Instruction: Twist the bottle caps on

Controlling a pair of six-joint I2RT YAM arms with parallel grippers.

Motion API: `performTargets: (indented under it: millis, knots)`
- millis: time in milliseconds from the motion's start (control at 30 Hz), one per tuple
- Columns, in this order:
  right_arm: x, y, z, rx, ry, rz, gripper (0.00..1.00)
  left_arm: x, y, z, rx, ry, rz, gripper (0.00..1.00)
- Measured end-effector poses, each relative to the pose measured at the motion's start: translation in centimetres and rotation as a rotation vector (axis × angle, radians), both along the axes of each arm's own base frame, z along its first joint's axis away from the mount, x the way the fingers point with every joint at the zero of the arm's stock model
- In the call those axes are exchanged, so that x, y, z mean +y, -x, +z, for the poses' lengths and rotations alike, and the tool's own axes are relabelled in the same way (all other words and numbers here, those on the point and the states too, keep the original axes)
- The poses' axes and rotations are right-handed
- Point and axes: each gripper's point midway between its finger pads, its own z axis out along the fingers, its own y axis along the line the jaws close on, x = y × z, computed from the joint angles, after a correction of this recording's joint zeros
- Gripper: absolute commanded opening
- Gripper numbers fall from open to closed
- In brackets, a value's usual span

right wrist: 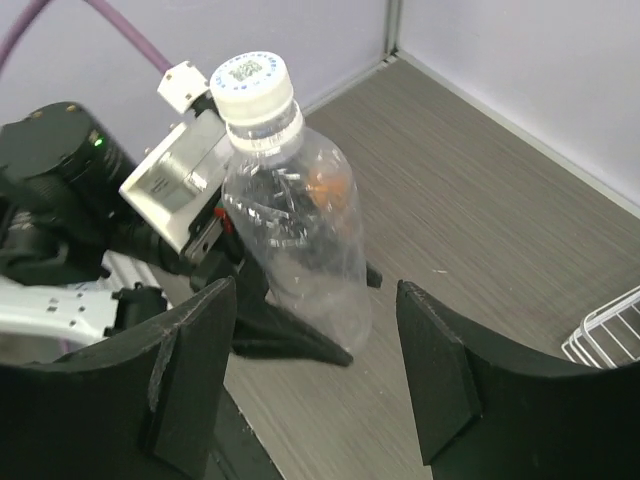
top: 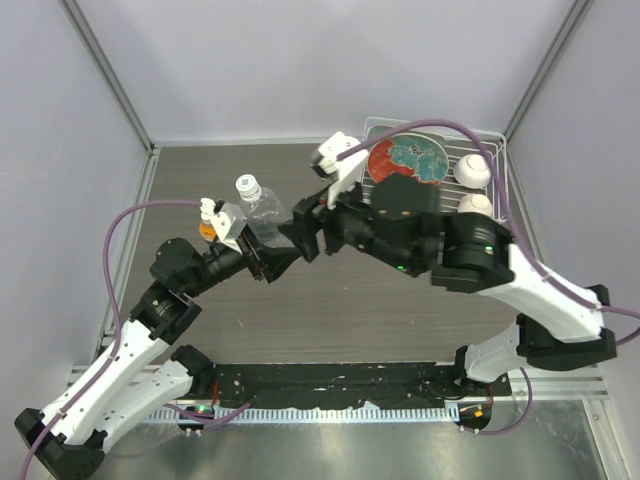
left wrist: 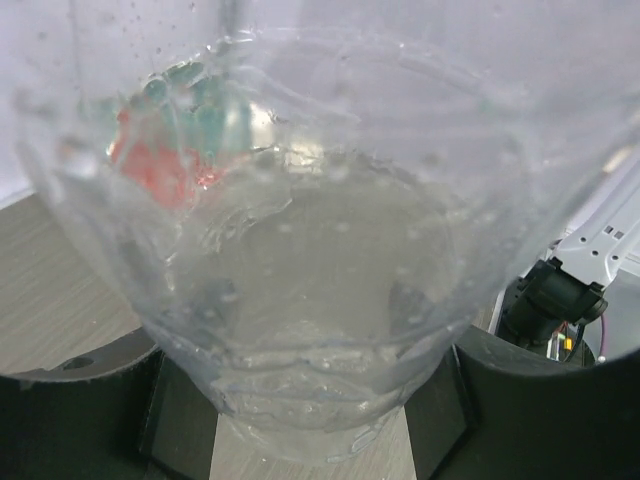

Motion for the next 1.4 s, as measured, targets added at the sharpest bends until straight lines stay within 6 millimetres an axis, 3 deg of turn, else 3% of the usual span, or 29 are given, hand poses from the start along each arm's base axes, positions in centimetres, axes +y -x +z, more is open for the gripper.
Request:
performTargets:
  millis: [133,267,433,567,733,867,1000,1200,1400]
  knots:
    - [-3.4,2.0,2.6,-0.023,-0.053,0.079,0.70,0.1,0.2,1.2,-0.029,0.034,-0.001,0.00]
    - [-5.3,2.6,4.4,-0.046,-0.098,0.107,0.68,0.1,0.2,1.3,-0.032,0.040,-0.003,0.00]
    - [-4.2,2.4,3.7,-0.051,-0.069,0.149,0.76,-0.4,1.1,1.1,-0.034,0.028,-0.064,0.00]
    - [-2.2,1.8,2.0,-0.023,-0.021,0.270,0.81,-1.7,4.2,0.4,-0.059,-0.014,-0.261,0.00]
    - [-2.1,0.2,1.7,0.027,-0.040,0.450,0.86,-2.2,8.2,-0.9,-0.106,-0.074,-0.508,0.01]
    - [-1.8,3.2,2.5,0.040,-0.075,0.657,0.87,-2.0,10.3,-1.6,-0.120,-0.096,-0.627,0.01]
    - [-1.7,6.6,3.5,0.028,-0.108,0.844,0.87,-2.0,11.0,-1.9,-0.124,-0.105,-0.677,0.01]
    - [-1.6,8.2,4.4,-0.007,-0.142,0.970,0.81,-2.1,11.6,-2.3,-0.111,-0.111,-0.728,0.00]
    - [-0.3,8.0,4.4,-0.032,-0.160,1.026,0.77,-2.4,12.0,-2.8,-0.089,-0.116,-0.758,0.00]
